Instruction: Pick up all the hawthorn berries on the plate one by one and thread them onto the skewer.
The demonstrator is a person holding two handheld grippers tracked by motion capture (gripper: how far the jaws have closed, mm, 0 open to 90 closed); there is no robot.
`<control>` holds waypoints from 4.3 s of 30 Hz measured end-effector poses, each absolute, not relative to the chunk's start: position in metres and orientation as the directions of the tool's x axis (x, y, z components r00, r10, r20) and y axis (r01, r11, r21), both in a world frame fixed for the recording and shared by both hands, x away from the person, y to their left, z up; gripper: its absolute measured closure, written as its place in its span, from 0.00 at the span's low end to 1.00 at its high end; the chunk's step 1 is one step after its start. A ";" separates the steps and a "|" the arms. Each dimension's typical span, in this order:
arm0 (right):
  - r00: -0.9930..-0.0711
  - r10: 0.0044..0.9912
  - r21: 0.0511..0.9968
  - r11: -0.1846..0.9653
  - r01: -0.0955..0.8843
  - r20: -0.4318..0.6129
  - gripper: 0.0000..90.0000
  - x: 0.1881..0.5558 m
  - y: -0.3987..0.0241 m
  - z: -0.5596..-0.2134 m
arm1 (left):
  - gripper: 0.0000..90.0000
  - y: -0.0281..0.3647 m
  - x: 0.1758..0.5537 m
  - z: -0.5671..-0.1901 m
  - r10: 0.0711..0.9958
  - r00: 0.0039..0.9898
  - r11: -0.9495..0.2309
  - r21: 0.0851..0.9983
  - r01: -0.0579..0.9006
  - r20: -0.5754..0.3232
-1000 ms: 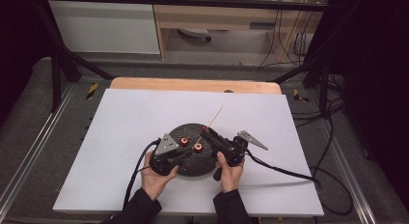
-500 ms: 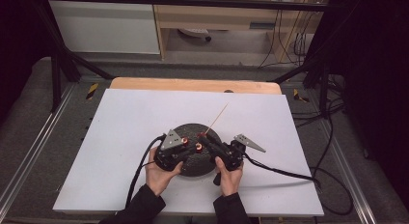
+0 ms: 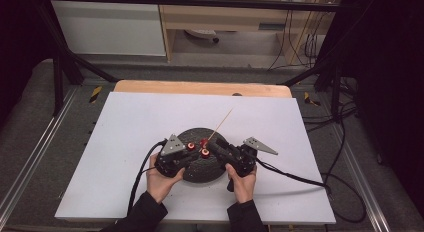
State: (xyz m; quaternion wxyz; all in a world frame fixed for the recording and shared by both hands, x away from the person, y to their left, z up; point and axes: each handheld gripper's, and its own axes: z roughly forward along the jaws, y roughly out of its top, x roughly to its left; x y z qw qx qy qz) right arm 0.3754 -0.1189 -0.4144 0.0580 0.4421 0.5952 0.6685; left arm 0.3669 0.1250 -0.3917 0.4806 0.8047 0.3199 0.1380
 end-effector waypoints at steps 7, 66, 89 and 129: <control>-0.632 0.643 0.874 -0.127 0.469 0.433 0.19 0.378 -0.128 -0.409 | 0.98 0.149 0.364 -0.397 0.663 0.743 -0.338 0.852 0.400 -0.086; -0.654 0.739 0.509 0.504 0.697 0.163 0.51 0.458 -0.055 -0.405 | 0.98 0.227 0.338 -0.431 0.687 0.721 -0.368 0.812 0.453 -0.091; -0.613 0.761 0.421 0.495 0.760 0.212 0.68 0.467 -0.055 -0.414 | 0.98 0.226 0.338 -0.431 0.685 0.724 -0.379 0.809 0.449 -0.081; -0.608 0.722 0.656 0.288 0.698 0.329 0.68 0.424 -0.093 -0.376 | 0.98 0.220 0.334 -0.429 0.676 0.733 -0.375 0.821 0.431 -0.075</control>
